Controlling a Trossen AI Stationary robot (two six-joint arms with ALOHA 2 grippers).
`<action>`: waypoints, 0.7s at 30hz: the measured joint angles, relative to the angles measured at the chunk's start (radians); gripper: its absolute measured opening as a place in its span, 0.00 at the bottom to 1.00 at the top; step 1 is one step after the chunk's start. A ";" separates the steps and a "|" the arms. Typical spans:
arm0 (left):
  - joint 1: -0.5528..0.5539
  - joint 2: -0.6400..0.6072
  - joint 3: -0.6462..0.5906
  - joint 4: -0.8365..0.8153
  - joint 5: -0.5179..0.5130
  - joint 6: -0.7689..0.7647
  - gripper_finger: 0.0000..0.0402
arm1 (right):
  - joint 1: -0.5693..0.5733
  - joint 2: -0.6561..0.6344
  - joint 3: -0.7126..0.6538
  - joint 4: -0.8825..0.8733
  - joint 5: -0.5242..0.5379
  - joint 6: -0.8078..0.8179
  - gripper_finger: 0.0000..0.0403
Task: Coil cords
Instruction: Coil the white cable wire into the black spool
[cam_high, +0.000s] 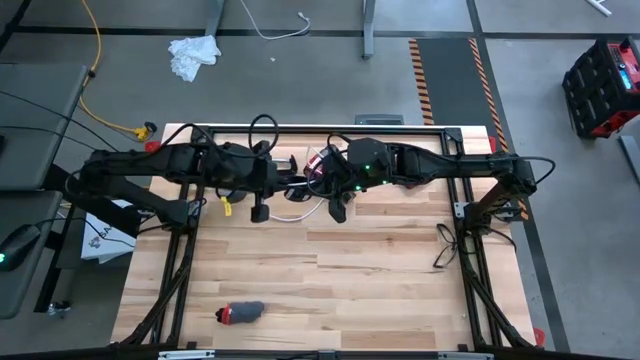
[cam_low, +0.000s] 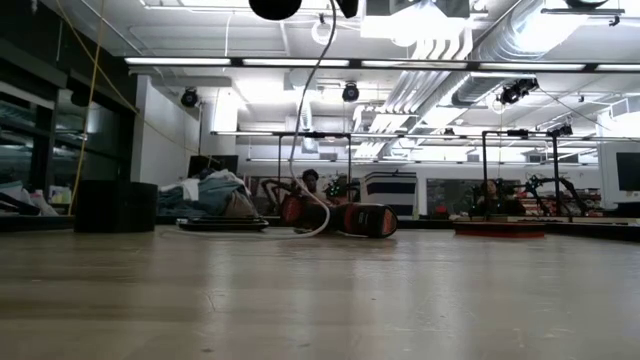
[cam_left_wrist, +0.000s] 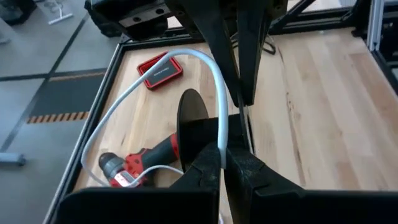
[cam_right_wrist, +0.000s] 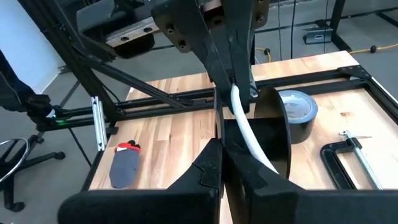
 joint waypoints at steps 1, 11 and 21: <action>0.000 -0.004 0.000 -0.001 0.003 -0.011 0.00 | 0.000 0.000 0.000 0.000 0.000 -0.006 0.00; 0.000 -0.020 0.000 -0.002 0.094 -0.058 0.04 | 0.001 0.000 0.000 -0.002 -0.014 -0.012 0.00; 0.001 -0.020 0.000 -0.008 0.118 -0.086 0.05 | 0.001 -0.001 0.000 -0.002 -0.012 -0.016 0.00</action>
